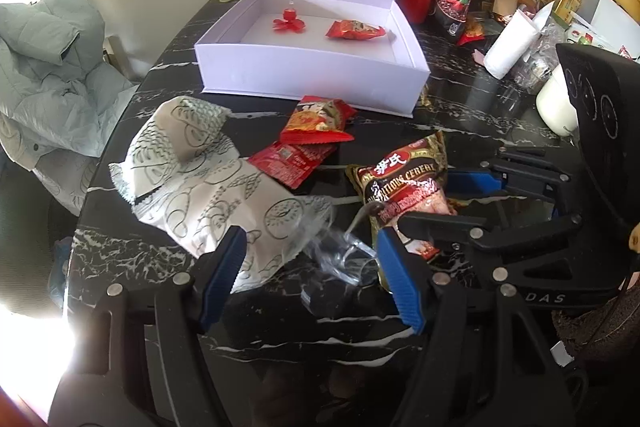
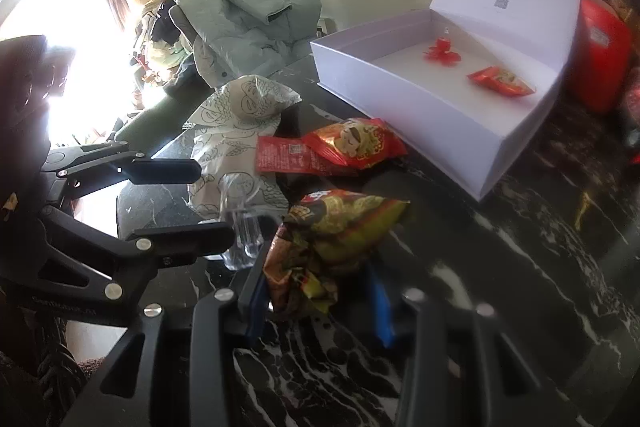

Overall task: Organize objects
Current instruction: 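Grasp clear plastic piece with left gripper while right gripper grasps cereal snack bag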

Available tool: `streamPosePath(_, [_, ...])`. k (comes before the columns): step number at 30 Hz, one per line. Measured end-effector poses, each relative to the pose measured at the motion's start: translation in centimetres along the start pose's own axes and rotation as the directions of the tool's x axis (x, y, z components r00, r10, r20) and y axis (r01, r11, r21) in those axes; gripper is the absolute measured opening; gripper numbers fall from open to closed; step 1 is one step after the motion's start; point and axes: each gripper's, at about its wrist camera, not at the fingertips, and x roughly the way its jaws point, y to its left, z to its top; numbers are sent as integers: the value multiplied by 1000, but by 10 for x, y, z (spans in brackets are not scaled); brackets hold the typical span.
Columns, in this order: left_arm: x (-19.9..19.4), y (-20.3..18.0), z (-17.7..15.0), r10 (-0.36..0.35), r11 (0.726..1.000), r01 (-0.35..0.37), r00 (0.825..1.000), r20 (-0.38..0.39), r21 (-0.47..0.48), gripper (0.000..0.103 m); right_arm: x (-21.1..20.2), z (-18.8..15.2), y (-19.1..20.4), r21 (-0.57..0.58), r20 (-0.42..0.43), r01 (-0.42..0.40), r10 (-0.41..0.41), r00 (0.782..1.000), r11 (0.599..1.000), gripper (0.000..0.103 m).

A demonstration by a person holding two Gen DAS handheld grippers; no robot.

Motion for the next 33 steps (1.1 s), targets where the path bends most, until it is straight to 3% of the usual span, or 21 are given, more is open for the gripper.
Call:
streamPosePath(9, [6, -22, -6, -31, 999, 32, 999, -26, 40, 66, -18, -17, -12, 22, -4, 40, -39, 999, 999, 43])
streamPosePath(17, [11, -14, -27, -48, 995, 43, 997, -55, -85, 66, -26, -30, -10, 34, 4, 55, -55, 998, 998, 43])
streamPosePath(33, [7, -7, -33, 13, 982, -24, 998, -62, -188, 66, -28, -33, -10, 49, 16, 55, -56, 998, 997, 43])
